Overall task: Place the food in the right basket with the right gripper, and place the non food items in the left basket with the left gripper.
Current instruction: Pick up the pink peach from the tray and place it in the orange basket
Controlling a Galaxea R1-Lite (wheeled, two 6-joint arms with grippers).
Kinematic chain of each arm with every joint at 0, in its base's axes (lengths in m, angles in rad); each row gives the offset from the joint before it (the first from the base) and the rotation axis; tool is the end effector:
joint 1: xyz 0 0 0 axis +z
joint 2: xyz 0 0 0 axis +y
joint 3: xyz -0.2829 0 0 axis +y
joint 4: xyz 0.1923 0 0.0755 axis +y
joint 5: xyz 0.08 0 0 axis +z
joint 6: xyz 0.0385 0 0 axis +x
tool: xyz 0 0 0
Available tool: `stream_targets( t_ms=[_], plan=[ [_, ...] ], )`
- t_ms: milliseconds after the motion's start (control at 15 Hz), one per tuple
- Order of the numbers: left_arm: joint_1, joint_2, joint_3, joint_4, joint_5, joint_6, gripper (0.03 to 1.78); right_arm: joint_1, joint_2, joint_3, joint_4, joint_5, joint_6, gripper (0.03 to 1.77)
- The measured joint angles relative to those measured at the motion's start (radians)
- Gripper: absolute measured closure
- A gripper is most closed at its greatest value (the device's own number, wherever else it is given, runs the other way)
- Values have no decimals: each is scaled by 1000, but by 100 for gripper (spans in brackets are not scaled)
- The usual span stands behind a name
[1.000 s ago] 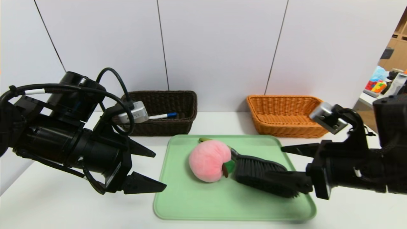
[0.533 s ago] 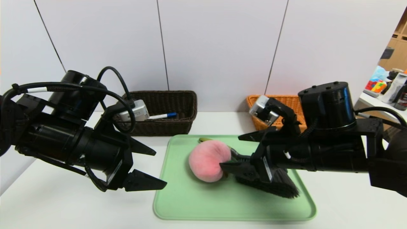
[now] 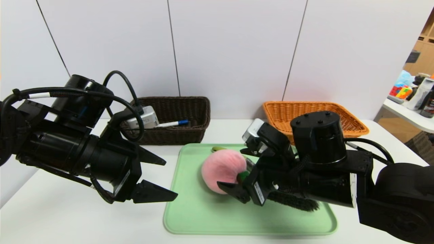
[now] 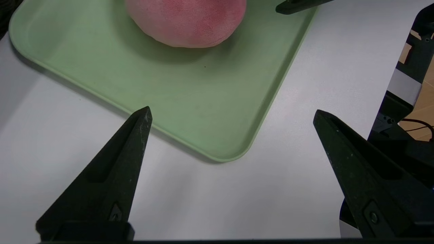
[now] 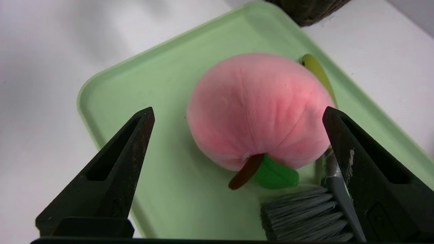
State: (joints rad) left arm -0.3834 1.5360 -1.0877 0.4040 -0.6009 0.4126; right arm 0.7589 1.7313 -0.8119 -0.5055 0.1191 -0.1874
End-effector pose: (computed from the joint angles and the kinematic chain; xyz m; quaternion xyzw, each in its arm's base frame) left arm 0.2420 -0.1211 0.1833 0.1205 0.3141 -0.5053 0.7947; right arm 0.2364 0.2305 0.1246 -0.1472 0.1553 0.4324 0.8759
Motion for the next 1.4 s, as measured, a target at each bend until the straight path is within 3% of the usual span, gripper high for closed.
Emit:
stream_targets(
  t_ms=[133, 267, 733, 1400],
  plan=[
    [0, 0, 4, 1, 0, -2, 12, 27, 18, 24, -97, -56, -1, 9],
    [0, 0, 6, 2, 0, -4, 12, 44, 33, 32, -113, -95, -3, 9],
    [0, 2, 6, 0, 0, -2, 12, 43, 100, 26, -198, -108, 2, 9],
    [15, 9, 10, 0, 1, 1, 12, -3, 201, -37, -203, -114, 3, 9]
  ],
)
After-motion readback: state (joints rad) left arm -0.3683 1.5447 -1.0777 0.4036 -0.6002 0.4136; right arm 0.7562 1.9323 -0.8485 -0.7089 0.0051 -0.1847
